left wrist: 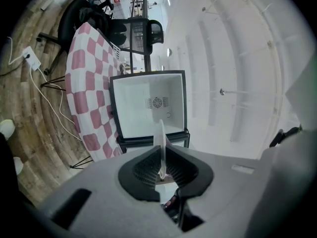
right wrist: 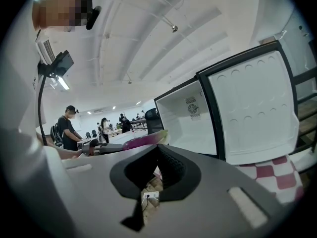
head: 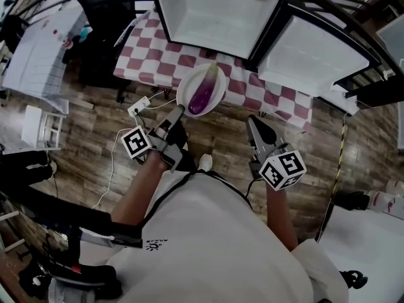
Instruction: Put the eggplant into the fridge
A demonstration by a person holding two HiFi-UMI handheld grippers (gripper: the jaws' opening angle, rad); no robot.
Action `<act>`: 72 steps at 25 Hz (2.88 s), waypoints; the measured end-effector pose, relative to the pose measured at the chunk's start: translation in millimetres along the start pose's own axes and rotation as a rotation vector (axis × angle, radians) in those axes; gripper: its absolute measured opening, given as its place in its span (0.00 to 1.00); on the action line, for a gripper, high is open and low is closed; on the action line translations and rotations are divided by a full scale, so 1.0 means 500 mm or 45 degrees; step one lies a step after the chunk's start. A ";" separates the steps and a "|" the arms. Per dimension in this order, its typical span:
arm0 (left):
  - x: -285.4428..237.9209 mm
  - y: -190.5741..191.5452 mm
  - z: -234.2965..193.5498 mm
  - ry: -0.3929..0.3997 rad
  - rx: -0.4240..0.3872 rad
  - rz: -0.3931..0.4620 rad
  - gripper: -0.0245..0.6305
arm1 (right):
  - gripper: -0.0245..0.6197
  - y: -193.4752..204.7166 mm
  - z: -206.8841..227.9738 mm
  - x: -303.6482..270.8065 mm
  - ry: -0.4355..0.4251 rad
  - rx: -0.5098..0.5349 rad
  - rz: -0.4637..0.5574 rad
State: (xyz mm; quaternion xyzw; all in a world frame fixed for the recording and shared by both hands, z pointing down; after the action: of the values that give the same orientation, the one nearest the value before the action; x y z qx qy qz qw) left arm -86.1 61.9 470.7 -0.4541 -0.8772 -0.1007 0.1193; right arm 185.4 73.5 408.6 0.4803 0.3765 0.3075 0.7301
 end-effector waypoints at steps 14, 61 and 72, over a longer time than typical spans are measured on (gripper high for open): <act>-0.048 -0.077 -0.034 0.002 0.006 -0.022 0.09 | 0.05 -0.019 0.012 -0.077 0.038 -0.010 0.002; -0.400 -0.439 -0.260 -0.005 0.168 -0.438 0.09 | 0.05 -0.117 0.030 -0.429 0.458 -0.127 0.039; -0.460 -0.439 -0.271 0.016 0.161 -0.471 0.09 | 0.05 -0.124 0.052 -0.461 0.437 -0.126 0.021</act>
State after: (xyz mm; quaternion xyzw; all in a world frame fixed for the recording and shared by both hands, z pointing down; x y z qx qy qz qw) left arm -121.5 -278.9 515.4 -0.2760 -0.9495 -0.0682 0.1325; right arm 91.2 -147.1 416.1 0.3872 0.4760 0.4090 0.6755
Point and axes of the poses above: the fingertips, and each gripper's own axes: x backward along the fingers, z to its right, y out of its underside, the point moved 7 cm from there along x, backward along the fingers, and after that the axes turned 11 degrees about y, right-handed, at the moved point
